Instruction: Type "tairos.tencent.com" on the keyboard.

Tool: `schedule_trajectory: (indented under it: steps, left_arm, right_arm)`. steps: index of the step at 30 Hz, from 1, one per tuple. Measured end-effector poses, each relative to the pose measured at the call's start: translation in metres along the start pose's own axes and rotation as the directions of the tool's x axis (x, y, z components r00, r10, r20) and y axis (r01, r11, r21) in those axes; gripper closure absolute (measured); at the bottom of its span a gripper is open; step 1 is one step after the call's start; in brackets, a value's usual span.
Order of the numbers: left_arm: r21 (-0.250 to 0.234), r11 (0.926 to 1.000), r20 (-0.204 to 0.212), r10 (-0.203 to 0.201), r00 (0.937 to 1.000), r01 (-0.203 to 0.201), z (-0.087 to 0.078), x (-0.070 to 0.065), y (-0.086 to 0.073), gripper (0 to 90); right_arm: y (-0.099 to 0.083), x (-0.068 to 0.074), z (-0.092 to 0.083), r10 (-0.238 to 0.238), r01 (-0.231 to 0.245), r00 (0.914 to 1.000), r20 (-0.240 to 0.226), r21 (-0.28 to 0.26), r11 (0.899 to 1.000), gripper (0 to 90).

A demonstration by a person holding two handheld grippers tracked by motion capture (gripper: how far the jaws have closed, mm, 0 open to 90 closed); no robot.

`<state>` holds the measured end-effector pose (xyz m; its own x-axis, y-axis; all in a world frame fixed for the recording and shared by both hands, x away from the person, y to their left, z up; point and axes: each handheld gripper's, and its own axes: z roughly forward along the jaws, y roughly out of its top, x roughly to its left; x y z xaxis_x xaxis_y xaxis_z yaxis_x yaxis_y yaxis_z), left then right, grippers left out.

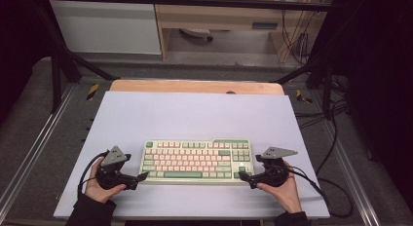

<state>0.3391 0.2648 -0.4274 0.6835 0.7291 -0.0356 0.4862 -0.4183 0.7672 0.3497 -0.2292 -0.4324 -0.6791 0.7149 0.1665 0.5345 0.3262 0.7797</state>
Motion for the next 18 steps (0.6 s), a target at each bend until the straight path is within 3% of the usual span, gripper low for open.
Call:
schedule_trajectory:
  steps: [7, 18]
  left_arm:
    - [0.009, 1.0000, 0.008, -0.005, 1.0000, 0.005, -0.001, 0.004, -0.008, 6.2]
    - [0.009, 1.0000, 0.016, -0.003, 0.9999, 0.003, 0.000, 0.006, -0.010, 7.4]
  right_arm:
    - [-0.009, -0.007, -0.010, 0.023, -0.022, 0.9997, 0.010, -0.015, 1.000, 0.4]
    - [-0.013, -0.010, -0.010, 0.008, -0.008, 0.9999, 0.015, 0.006, 1.000, 0.4]
